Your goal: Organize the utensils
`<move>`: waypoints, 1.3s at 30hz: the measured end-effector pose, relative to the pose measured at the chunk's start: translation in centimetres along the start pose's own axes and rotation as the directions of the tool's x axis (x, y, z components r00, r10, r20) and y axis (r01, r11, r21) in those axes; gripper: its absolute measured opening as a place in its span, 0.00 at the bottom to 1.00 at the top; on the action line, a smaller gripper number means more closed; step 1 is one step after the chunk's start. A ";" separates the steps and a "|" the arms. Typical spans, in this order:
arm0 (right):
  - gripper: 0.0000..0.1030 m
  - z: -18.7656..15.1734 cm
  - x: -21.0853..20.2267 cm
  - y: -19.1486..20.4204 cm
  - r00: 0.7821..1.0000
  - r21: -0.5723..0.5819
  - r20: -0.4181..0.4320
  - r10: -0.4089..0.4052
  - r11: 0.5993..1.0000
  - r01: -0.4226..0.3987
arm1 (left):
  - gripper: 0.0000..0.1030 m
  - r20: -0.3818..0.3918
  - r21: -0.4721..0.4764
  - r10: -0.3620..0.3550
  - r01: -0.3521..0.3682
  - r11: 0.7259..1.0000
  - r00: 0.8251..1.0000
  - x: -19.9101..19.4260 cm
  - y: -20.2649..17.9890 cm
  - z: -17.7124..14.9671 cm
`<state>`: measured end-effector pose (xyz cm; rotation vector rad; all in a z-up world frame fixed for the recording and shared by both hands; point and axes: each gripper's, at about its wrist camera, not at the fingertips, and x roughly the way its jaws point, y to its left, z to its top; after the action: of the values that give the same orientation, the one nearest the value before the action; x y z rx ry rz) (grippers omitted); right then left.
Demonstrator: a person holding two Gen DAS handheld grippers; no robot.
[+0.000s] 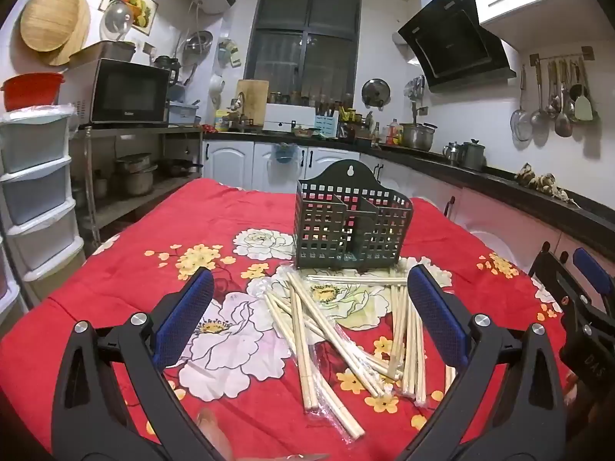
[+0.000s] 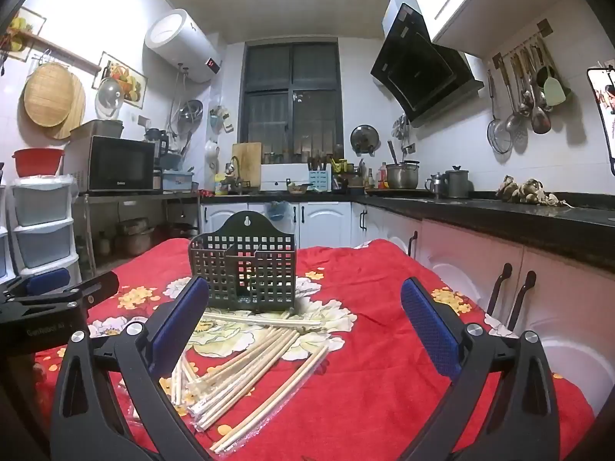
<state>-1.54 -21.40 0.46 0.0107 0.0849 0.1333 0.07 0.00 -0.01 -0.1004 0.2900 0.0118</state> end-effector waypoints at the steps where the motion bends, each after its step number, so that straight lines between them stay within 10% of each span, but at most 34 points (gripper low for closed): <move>1: 0.94 0.0 0.0 0.0 1.000 0.000 -0.001 0.000 1.000 0.000 | 0.90 0.001 -0.001 -0.002 0.002 1.000 1.000 0.0 0.0 0.0; 39: 0.94 -0.4 0.0 -0.6 1.000 0.008 -0.002 -0.004 1.000 0.004 | 0.90 0.013 0.002 -0.006 0.006 1.000 1.000 -0.2 -0.6 0.1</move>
<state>-1.46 -21.96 0.07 0.0184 0.0878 0.1291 -0.09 -0.62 0.22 -0.0996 0.2766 0.0065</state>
